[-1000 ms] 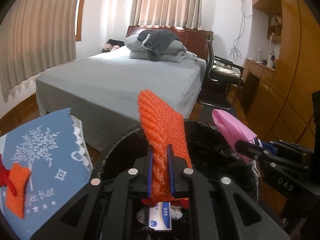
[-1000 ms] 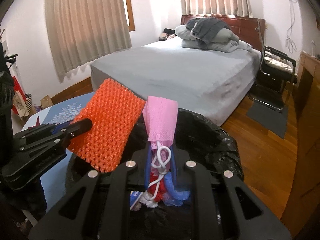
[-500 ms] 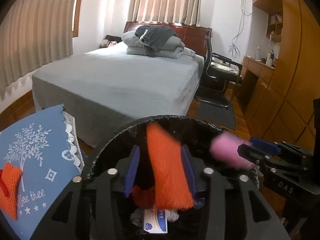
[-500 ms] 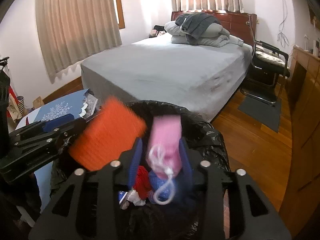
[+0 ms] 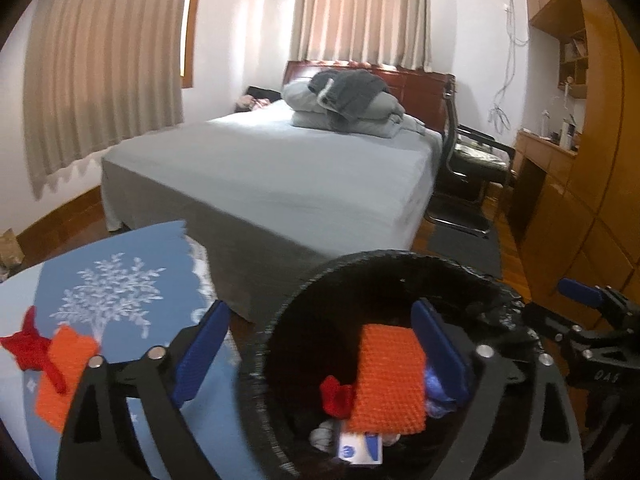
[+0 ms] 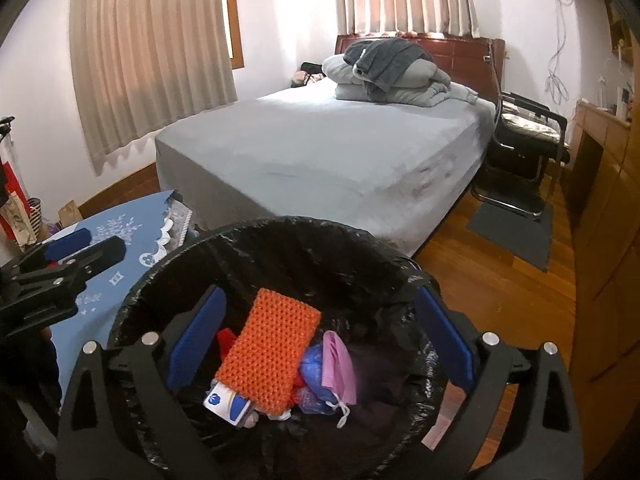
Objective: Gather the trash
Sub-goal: 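Move both open tools back to the red cloth and orange sleeve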
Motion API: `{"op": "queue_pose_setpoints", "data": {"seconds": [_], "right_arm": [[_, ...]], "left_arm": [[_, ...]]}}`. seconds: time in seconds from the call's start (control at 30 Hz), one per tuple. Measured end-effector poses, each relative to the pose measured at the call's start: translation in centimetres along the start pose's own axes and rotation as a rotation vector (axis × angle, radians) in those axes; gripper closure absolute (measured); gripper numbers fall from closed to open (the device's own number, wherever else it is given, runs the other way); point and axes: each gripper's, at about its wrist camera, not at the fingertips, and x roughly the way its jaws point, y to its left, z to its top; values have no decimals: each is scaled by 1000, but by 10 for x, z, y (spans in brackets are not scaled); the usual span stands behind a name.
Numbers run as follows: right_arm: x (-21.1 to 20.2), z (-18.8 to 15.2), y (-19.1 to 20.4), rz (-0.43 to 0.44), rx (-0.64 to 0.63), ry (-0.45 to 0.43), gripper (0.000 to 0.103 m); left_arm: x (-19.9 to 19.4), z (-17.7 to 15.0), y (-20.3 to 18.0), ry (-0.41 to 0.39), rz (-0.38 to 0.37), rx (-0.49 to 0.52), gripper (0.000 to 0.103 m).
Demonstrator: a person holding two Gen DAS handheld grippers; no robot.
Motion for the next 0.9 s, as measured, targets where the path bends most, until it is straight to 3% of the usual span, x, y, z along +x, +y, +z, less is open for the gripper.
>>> {"op": "queue_pose_setpoints", "data": {"seconds": [0.6,0.9], "right_arm": [[-3,13,76,102,-70,-16,8],[16,19,151,202,-139,2,8]], "left_arm": [[-54,-15,74,-45,154,-95,6],[-86,-44,150,-39,305,-178,6]]}}
